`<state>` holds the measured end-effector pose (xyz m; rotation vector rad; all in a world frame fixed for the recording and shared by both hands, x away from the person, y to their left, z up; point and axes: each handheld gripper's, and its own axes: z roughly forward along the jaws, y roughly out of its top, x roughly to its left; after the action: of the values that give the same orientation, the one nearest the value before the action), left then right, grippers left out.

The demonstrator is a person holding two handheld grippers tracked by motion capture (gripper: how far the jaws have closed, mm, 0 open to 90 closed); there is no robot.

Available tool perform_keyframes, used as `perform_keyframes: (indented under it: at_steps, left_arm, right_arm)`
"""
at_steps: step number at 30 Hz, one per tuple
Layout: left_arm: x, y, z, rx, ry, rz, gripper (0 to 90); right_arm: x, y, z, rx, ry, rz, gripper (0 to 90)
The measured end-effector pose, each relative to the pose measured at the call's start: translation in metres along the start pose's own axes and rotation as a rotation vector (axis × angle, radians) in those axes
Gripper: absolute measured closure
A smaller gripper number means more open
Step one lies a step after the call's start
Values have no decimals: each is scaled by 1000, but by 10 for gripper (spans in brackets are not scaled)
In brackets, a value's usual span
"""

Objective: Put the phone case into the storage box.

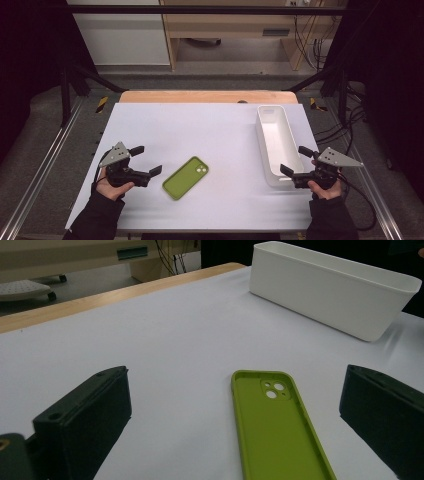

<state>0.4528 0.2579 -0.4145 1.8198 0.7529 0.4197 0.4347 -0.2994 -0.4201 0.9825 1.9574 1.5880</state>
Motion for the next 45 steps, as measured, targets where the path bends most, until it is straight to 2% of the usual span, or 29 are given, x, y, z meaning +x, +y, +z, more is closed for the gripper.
perform_keyframes:
  at_steps: [4, 13, 17, 24, 30, 37, 45]
  left_arm:
    - [-2, 7, 0, -2, 5, 2, 1]
    - [-10, 21, 6, 24, -4, 36, 0]
    - [-11, 25, 6, 23, -2, 41, 0]
    - [-10, 30, 14, 50, 1, 39, 0]
    - [-11, 33, 27, 84, 3, 41, 0]
    - [-13, 32, 45, 149, 1, 44, 0]
    - [-15, 29, 56, 198, -4, 51, 0]
  right_arm:
    - [0, 0, 0, -2, -4, 2, 5]
    - [0, 0, -1, -4, -5, -1, 5]
    - [0, 1, -1, -3, -8, 2, 5]
    - [0, 0, -1, -2, -7, 1, 5]
    - [0, 1, -1, 0, -7, 3, 5]
    - [0, 0, 0, 1, -7, -2, 5]
    - [-1, 0, -1, -2, -10, 1, 5]
